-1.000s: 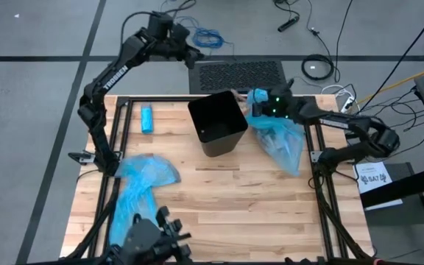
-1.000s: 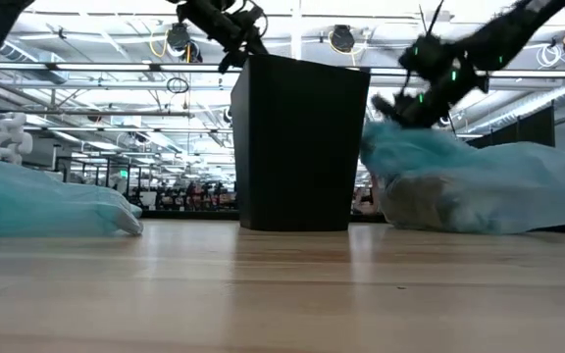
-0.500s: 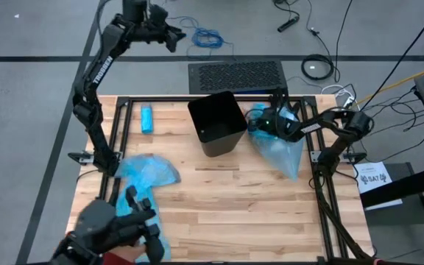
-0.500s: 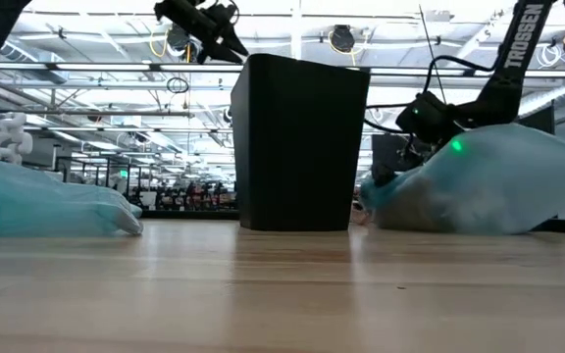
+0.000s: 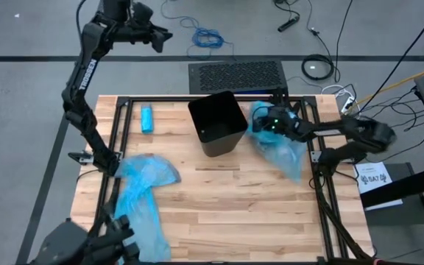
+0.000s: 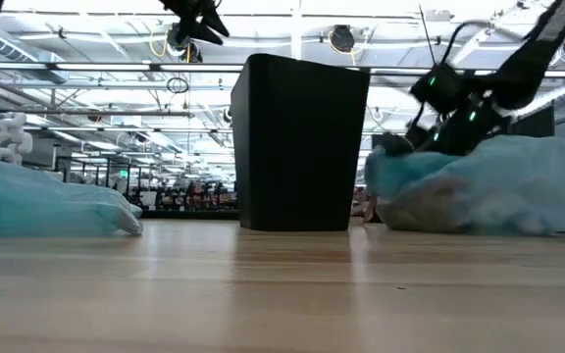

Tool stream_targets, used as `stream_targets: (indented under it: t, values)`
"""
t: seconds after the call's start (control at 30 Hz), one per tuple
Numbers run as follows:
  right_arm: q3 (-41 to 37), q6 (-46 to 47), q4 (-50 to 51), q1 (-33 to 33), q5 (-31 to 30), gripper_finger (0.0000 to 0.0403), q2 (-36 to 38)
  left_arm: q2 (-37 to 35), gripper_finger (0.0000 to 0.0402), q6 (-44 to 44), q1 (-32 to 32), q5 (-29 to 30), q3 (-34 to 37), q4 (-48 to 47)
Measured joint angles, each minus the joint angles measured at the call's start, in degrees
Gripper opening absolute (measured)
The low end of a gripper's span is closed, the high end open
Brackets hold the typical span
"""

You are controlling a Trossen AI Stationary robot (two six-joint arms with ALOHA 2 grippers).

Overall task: Place trash/remove bag and relplace
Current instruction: Remove the blue trash bag from the black trash bin, then insert the blue trash bag into the trash bin

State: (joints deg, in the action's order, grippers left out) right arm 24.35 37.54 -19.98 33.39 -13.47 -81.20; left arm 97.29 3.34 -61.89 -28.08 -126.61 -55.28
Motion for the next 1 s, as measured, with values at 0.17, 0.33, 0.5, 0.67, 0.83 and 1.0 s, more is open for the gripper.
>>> stream_targets:
  t: [0.17, 0.33, 0.5, 0.67, 0.83, 1.0]
  values:
    - [-0.1, -2.9, 10.0, -0.8, -0.5, 0.0000, 14.2, -3.4, 0.0159, -4.4, 0.1, 1.3, 0.1, -4.3]
    - [0.0, -5.3, 12.4, -2.9, -0.8, 0.0000, 26.8, -5.7, 0.0159, -6.5, 1.9, 5.4, 0.1, -8.8]
    - [0.2, -4.1, 15.2, -3.6, -1.2, 0.0000, 35.6, -8.0, 0.0159, -7.3, 6.4, 13.8, 0.1, -14.6]
    - [1.8, -1.0, 23.1, -4.4, -1.4, 0.0000, 41.4, -9.4, 0.0159, -10.5, 13.3, 20.1, 0.1, -22.2]
    - [10.3, -5.8, 39.0, -6.8, -3.1, 0.0000, 42.7, -9.4, 0.0159, -15.0, 22.1, 27.7, 0.5, -26.9]
    - [19.6, -9.4, 49.3, -9.8, -5.6, 0.0000, 42.6, -9.6, 0.0159, -20.2, 31.1, 37.1, 3.1, -27.8]
